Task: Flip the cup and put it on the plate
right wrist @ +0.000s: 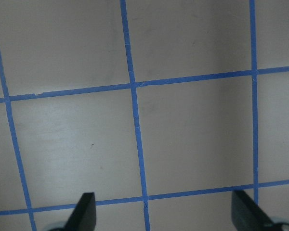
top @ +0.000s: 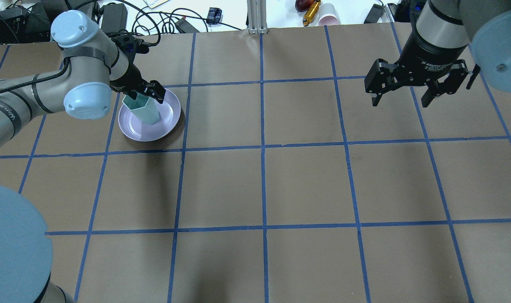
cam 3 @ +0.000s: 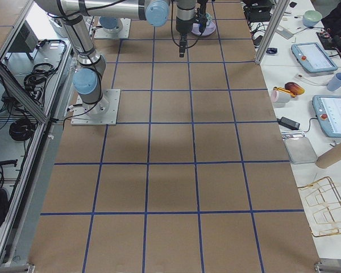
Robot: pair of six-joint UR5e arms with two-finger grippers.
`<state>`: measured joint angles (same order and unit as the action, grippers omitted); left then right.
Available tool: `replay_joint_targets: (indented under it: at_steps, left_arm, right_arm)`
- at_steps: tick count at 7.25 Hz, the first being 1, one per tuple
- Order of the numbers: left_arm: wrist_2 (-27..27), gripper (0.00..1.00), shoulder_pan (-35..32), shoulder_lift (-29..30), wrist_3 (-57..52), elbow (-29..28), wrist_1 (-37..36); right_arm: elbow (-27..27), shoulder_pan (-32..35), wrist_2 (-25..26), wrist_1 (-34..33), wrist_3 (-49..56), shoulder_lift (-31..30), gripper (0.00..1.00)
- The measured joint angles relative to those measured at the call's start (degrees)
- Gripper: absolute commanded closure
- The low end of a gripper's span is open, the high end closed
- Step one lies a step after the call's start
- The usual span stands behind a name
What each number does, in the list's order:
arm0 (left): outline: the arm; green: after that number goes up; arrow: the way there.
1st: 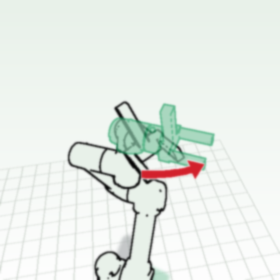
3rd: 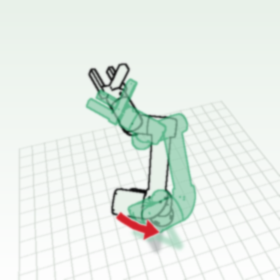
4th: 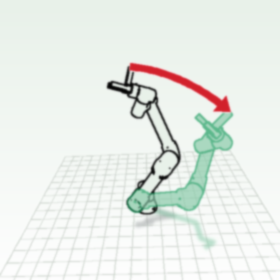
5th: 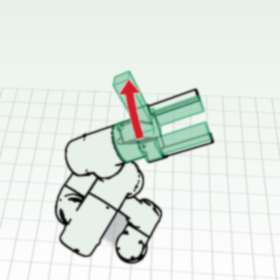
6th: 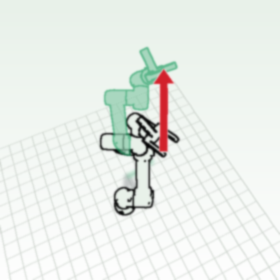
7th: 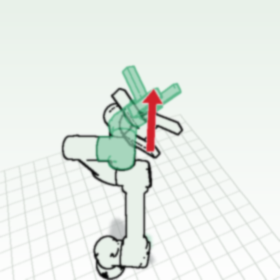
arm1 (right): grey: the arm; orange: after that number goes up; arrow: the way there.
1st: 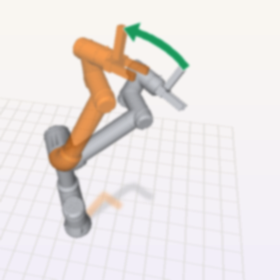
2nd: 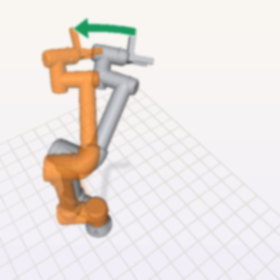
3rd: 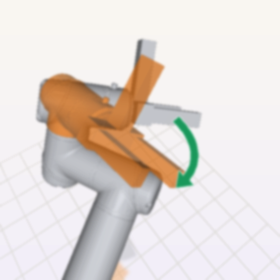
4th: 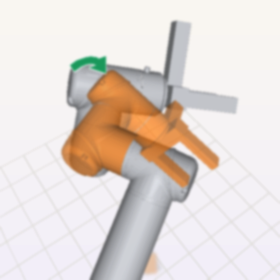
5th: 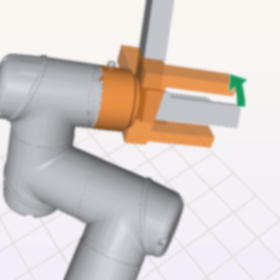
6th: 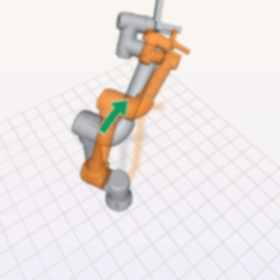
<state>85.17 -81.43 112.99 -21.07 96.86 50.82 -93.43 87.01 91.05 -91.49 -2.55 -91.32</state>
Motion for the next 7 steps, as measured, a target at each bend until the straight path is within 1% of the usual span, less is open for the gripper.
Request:
replay_joint_targets:
  at_steps: [2, 5, 7]
  left_arm:
    - [0.3, 0.00, -0.2, -2.3, 2.9, -2.0, 5.7]
    - [0.4, 0.00, -0.2, -5.7, 8.4, -10.4, 21.2]
    - [1.2, 0.00, -0.1, -7.2, 11.3, -12.7, 27.9]
  right_arm:
    - [0.0, 0.0, 0.0, 0.0, 0.0, 0.0, 0.00]
    - [0.0, 0.0, 0.0, 0.0, 0.0, 0.0, 0.00]
    - [0.0, 0.0, 0.0, 0.0, 0.0, 0.0, 0.00]
